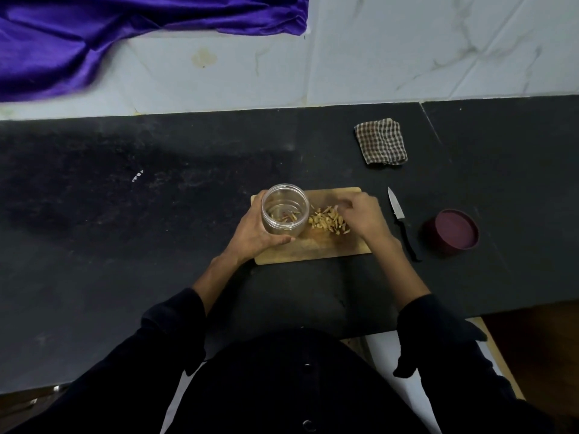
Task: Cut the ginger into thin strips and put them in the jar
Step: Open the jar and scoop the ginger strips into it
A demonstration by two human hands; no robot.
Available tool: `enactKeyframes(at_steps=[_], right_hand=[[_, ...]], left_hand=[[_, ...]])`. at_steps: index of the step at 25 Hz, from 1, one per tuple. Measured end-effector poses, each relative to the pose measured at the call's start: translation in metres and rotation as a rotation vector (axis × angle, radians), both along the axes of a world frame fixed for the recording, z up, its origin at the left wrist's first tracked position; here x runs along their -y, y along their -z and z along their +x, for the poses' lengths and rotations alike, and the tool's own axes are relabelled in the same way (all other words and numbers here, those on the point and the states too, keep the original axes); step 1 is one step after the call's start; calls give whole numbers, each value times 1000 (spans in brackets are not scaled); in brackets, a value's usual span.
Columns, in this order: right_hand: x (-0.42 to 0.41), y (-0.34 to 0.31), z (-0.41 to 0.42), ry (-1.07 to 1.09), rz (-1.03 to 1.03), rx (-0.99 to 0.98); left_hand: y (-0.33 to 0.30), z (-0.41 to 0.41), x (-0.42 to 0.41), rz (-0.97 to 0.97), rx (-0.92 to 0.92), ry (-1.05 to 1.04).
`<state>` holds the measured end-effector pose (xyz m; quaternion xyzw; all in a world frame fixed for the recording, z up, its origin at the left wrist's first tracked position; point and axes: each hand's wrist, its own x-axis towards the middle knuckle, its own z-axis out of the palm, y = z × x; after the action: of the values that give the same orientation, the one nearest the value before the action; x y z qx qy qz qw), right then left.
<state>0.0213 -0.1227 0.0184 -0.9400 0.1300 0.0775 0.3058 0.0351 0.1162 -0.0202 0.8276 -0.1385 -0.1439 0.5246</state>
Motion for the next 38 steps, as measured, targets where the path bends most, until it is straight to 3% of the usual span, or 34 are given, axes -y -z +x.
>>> enactKeyframes(at_steps=[3,9,13,17,21,24,26,30,34,38], right_hand=[[-6,17,-9,-152,-132,-146],[-20,42,-17,-163,-353,63],[-11,39,-17,-163,-325,184],[-4,23,-15,54,15,254],[7,14,-11,466,621,112],[4,-4,-13,500,920,80],[-7,-20,-11,415,986,90],[-46,-39,0,208,910,102],[-75,-38,13,-55,387,138],[-79,-42,15,-86,220,220]], left_hand=[[-1,-1,1,-7,17,1],[0,-2,1,1,30,2],[-1,-2,1,7,18,8],[0,-1,1,4,13,2],[-2,-2,2,-4,17,5],[-2,-2,2,-12,18,8],[-1,-2,2,-22,16,9],[0,-3,3,-35,5,6],[-2,-2,2,-36,8,7],[-1,-2,2,-32,8,7]])
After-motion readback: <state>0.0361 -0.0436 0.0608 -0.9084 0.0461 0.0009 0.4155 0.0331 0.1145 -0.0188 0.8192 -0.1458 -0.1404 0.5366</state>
